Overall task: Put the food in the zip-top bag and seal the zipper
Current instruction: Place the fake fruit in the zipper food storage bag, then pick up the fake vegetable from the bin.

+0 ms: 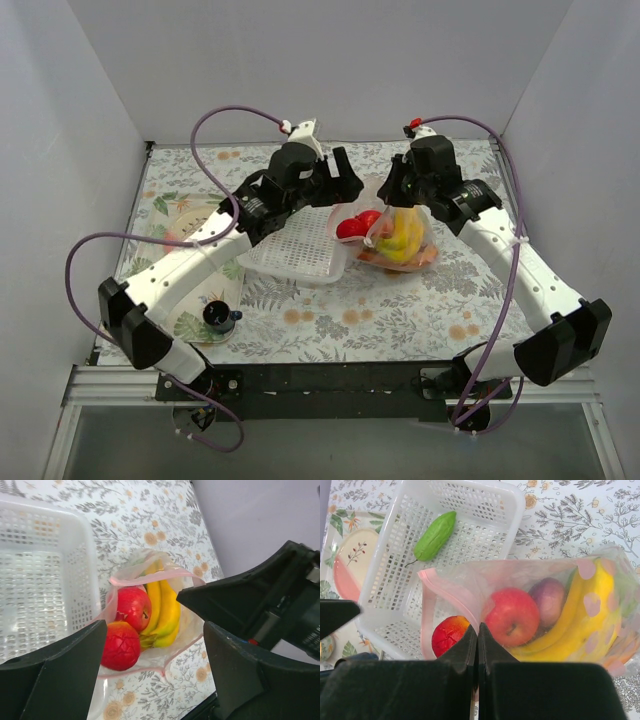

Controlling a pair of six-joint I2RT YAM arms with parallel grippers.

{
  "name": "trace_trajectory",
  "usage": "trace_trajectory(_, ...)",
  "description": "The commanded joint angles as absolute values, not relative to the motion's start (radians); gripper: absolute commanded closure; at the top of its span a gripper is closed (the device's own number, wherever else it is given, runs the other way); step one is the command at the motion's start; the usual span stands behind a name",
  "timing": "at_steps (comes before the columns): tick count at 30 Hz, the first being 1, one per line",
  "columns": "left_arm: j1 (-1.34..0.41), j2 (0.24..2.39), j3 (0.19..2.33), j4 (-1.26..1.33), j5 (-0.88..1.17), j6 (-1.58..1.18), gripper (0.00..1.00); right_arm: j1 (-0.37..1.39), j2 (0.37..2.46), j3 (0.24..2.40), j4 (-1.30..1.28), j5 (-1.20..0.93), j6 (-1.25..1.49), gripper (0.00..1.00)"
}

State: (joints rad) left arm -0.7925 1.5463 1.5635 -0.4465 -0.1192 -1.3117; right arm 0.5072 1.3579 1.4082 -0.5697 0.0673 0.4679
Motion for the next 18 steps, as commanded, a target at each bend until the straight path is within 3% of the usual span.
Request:
trace_trajectory(1, -0.770, 1.424, 1.520, -0.555, -0.323, -1.241, 0.23, 0.514, 1.368, 1.485, -0.523, 0.060, 0.472, 0.99)
trace_trajectory(4, -0.694, 1.424, 1.473, -0.566, -0.397, -1.201, 0.23, 0.514, 1.371, 1.489, -0.514, 0.041, 0.477, 0.99)
trace_trajectory(8, -0.557, 1.506, 1.416, -0.470, -0.335, -1.083, 0.23, 0.515, 1.368, 1.479, -0.506, 0.032, 0.479, 0.99)
trace_trajectory(12, -0.531, 1.655, 1.431, -0.359, -0.385, -0.892, 0.19, 0.515, 1.359, 1.473, -0.511, 0.029, 0.471, 0.99)
trace_trajectory(18, -0.463, 1.830, 1.476, -0.311, -0.293, -0.801, 0.18, 0.515, 1.345, 1.463, -0.514, 0.029, 0.459, 0.99)
